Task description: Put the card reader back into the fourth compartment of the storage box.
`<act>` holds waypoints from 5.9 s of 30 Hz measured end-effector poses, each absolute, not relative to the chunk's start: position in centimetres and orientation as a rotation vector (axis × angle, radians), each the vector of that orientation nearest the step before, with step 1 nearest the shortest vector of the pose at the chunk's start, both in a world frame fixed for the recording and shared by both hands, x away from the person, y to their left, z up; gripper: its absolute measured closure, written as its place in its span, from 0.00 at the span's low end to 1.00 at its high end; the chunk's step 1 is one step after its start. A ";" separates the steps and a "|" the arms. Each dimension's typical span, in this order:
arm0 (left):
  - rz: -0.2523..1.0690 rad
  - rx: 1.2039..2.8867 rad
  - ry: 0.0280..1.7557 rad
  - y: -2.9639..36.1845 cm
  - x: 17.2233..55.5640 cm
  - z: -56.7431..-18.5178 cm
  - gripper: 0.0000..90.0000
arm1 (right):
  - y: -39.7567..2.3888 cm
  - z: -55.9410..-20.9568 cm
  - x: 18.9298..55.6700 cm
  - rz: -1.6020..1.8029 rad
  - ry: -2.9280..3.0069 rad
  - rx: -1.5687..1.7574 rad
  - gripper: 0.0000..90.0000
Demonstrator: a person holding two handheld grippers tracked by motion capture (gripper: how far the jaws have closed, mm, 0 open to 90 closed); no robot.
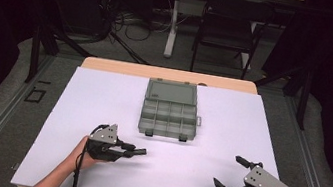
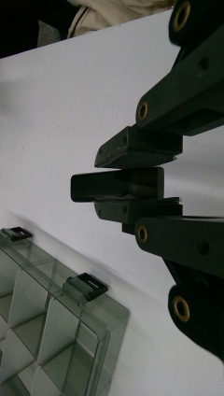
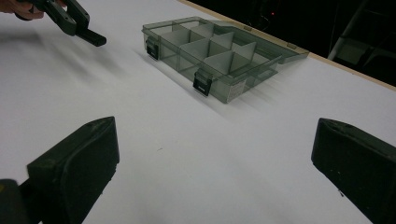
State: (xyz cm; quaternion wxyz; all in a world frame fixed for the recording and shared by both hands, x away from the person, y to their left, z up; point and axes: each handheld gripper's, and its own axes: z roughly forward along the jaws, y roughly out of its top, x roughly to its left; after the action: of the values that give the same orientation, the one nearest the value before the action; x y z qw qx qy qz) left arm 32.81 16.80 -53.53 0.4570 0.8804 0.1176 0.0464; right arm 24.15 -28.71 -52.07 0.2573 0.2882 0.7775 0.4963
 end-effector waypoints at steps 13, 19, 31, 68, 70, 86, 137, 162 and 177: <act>0.149 2.157 0.365 16.3 32.9 -53.3 0.83 | -28.9 -52.0 24.1 1.337 2.107 0.787 0.01; 0.166 2.137 0.386 16.2 32.9 -53.1 0.83 | -28.8 -52.1 24.2 1.336 2.108 0.787 0.01; 0.187 2.135 0.410 15.4 32.8 -52.8 0.83 | -28.8 -52.1 24.2 1.335 2.109 0.787 0.01; 0.229 2.071 0.440 13.2 34.1 -51.0 0.83 | -28.7 -52.2 24.3 1.324 2.120 0.788 0.01; 0.231 2.067 0.438 13.1 34.3 -50.9 0.83 | -28.6 -52.2 24.3 1.325 2.122 0.792 0.01; 0.228 2.054 0.433 12.1 35.3 -50.5 0.83 | -28.6 -52.2 24.3 1.325 2.125 0.788 0.01; 0.244 1.968 0.459 7.9 38.5 -49.2 0.83 | -28.8 -52.2 24.2 1.327 2.122 0.795 0.01; 0.272 1.940 0.550 5.1 40.6 -48.4 0.83 | -28.8 -52.2 24.2 1.330 2.120 0.793 0.01; 0.291 1.920 0.633 3.3 41.8 -48.5 0.83 | -28.8 -52.2 24.2 1.330 2.125 0.795 0.01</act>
State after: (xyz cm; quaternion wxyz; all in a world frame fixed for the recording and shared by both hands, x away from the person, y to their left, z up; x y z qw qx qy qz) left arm 41.83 3.32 -48.53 0.5222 0.8017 0.2641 0.1215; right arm 24.23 -28.81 -52.21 0.2530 0.2924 0.7816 0.4894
